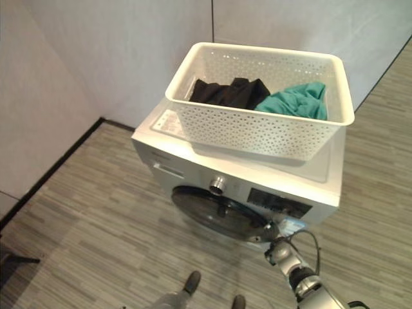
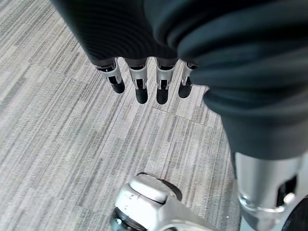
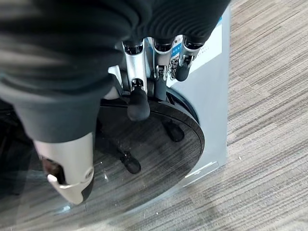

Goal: Grab the laundry basket,head to the washer,open it,put in the laundry and shut it.

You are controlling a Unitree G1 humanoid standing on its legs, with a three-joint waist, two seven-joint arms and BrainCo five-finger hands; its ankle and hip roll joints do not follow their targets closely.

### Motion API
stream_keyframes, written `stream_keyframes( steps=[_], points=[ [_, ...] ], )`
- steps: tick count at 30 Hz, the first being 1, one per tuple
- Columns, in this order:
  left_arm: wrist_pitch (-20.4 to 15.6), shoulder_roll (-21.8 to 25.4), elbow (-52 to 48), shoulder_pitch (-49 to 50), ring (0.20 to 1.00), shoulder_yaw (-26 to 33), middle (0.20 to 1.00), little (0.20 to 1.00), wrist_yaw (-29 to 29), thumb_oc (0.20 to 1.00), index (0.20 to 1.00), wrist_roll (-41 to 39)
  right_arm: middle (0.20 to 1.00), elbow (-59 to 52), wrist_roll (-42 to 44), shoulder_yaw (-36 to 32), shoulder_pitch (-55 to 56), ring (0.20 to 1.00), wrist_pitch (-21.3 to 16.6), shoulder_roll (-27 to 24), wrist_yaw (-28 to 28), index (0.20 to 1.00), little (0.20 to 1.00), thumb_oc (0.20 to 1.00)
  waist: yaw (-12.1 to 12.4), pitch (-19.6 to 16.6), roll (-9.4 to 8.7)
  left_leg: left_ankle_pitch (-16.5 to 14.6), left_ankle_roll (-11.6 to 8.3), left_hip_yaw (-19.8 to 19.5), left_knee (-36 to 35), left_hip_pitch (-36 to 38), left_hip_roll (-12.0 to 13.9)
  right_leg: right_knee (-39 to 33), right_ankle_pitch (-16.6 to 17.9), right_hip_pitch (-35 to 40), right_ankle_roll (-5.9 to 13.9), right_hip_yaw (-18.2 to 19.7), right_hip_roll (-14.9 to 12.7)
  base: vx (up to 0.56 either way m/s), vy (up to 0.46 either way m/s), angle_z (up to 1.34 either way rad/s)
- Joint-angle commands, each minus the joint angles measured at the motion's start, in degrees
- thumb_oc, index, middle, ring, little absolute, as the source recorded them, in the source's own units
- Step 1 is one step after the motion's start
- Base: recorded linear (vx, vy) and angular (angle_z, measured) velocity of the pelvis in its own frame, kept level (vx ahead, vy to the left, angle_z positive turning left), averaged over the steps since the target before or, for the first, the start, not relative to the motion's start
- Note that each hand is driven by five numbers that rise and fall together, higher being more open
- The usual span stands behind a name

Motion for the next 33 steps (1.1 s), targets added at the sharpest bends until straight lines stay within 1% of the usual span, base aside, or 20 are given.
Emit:
stream_keyframes(
  steps=[1, 7, 10, 11, 13, 16, 18, 19, 23, 28, 31, 33],
  points=[
    [-1.03, 0.35, 3.77, -3.14, 1.0, -3.46, 1.0, 1.0, 1.99, 1.0, 1.0, -1.37, 1.0, -0.36, 2.4, 0.82, -3.6, 1.0, -3.05, 5.58, -0.68, 1.0, 1.0, 1.0, 3.16, -1.12, -1.06, -2.93, 2.37, -0.6, 0.25, 1.47, 0.6, 0.53, -1.94, 0.59, 3.53, 3.56, -5.59, 0.0, 0.0, 0.0],
    [-0.78, 0.17, 4.02, -3.44, 1.0, -3.68, 1.0, 1.0, 2.22, 1.0, 1.0, -0.9, 1.0, 0.34, 3.54, 1.63, -2.89, 1.0, -3.14, 6.81, 0.42, 1.0, 1.0, 1.0, 3.62, -1.67, -1.6, -3.17, 2.38, -0.68, 0.23, 1.94, 0.67, 0.53, -1.95, 0.96, 3.64, 3.46, -5.78, 0.0, 0.003, -0.01],
    [-0.84, 0.33, 3.37, -3.59, 1.0, -4.96, 1.0, 1.0, 1.76, 1.0, 1.0, 0.28, 1.0, 4.91, 3.76, 2.8, -3.83, 1.0, -2.96, 8.6, 1.61, 1.0, 1.0, 1.0, 5.26, -2.24, -1.76, -2.87, 2.26, -1.79, 0.23, 1.7, 0.27, 0.53, -2.23, 1.37, 3.69, 2.12, -6.02, 0.01, 0.013, 0.04],
    [-0.84, 0.34, 3.37, -3.59, 1.0, -4.96, 1.0, 1.0, 1.76, 1.0, 1.0, 0.27, 1.0, 4.95, 3.76, 2.8, -3.85, 1.0, -2.99, 8.62, 1.6, 1.0, 1.0, 1.0, 5.23, -2.24, -1.77, -2.87, 2.26, -1.82, 0.23, 1.69, 0.26, 0.53, -2.24, 1.37, 3.69, 2.09, -6.02, 0.01, 0.013, 0.15],
    [-0.8, 0.66, 3.11, -3.42, 1.0, -5.18, 1.0, 1.0, 1.54, 1.0, 1.0, 0.24, 1.0, 6.55, 4.34, 2.42, -4.69, 1.0, -2.76, 8.78, 1.38, 1.0, 1.0, 1.0, 6.02, -2.32, -1.64, -2.57, 2.17, -2.52, 0.23, 1.49, 0.02, 0.53, -2.41, 1.61, 3.63, 1.34, -5.99, 0.0, 0.01, 0.18],
    [-0.77, 1.01, 3.42, -3.17, 1.0, -5.25, 1.0, 1.0, 1.59, 1.0, 1.0, 0.51, 1.0, 8.08, 5.47, 1.54, -5.56, 1.0, -2.7, 9.01, 1.1, 1.0, 1.0, 1.0, 6.59, -2.5, -1.5, -2.31, 2.03, -3.24, 0.23, 1.13, -0.21, 0.53, -2.56, 1.68, 3.6, 0.66, -5.91, 0.0, 0.01, 0.16],
    [-0.71, 1.07, 3.66, -3.07, 1.0, -5.14, 1.0, 1.0, 1.55, 1.0, 1.0, 0.57, 1.0, 8.7, 5.32, 1.65, -5.7, 1.0, -2.65, 9.23, 1.09, 1.0, 1.0, 1.0, 6.74, -2.6, -1.45, -2.27, 1.97, -3.41, 0.23, 1.08, -0.26, 0.53, -2.6, 1.69, 3.6, 0.57, -5.91, 0.01, 0.012, 0.08],
    [-0.49, 1.21, 4.14, -2.8, 1.0, -4.86, 1.0, 1.0, 1.53, 1.0, 1.0, 0.73, 1.0, 10.08, 4.05, 1.8, -6.35, 1.0, -2.16, 9.31, 0.36, 1.0, 1.0, 1.0, 7.26, -2.77, -1.26, -2.17, 1.88, -3.7, 0.23, 1.04, -0.28, 0.53, -2.65, 1.79, 3.58, 0.39, -5.9, 0.02, 0.016, 0.05],
    [-0.28, 1.58, 5.26, -2.62, 1.0, -3.86, 1.0, 1.0, 2.41, 1.0, 1.0, 0.52, 1.0, 8.97, 5.72, 0.13, -6.01, 1.0, -1.99, 9.67, -1.45, 1.0, 1.0, 1.0, 6.69, -2.78, -1.53, -2.01, 1.73, -3.55, 0.23, 0.87, -0.25, 0.53, -2.64, 1.81, 3.51, 0.39, -5.87, 0.0, 0.006, 0.03],
    [-0.07, 1.45, 6.14, -2.18, 1.0, -2.46, 1.0, 1.0, 2.73, 1.0, 1.0, 0.26, 1.0, 6.67, 7.08, -0.16, -3.93, 1.0, -2.48, 9.8, -1.25, 1.0, 1.0, 1.0, 6.08, -3.04, -2.07, -2.51, 1.9, -3.12, 0.23, 1.31, -0.04, 0.53, -2.48, 1.9, 3.61, 0.95, -5.94, 0.0, 0.0, 0.0],
    [-0.36, 1.58, 5.34, -2.03, 1.0, -2.07, 1.0, 1.0, 2.92, 1.0, 1.0, -0.1, 1.0, 5.22, 6.32, -0.39, -3.6, 1.0, -2.47, 8.75, -1.74, 1.0, 1.0, 1.0, 5.95, -3.18, -2.28, -2.6, 1.94, -2.87, 0.23, 1.55, 0.04, 0.53, -2.46, 1.96, 3.67, 1.01, -6.02, 0.01, 0.0, -0.02],
    [-0.48, 1.42, 4.89, -2.26, 1.0, -1.99, 1.0, 1.0, 3.17, 1.0, 1.0, -0.56, 1.0, 3.52, 6.28, -1.08, -3.23, 1.0, -2.42, 7.94, -2.55, 1.0, 1.0, 1.0, 5.4, -3.17, -2.36, -2.67, 1.94, -2.54, 0.23, 1.63, 0.08, 0.53, -2.46, 1.94, 3.67, 1.22, -5.98, 0.0, 0.0, 0.0]
  ],
)
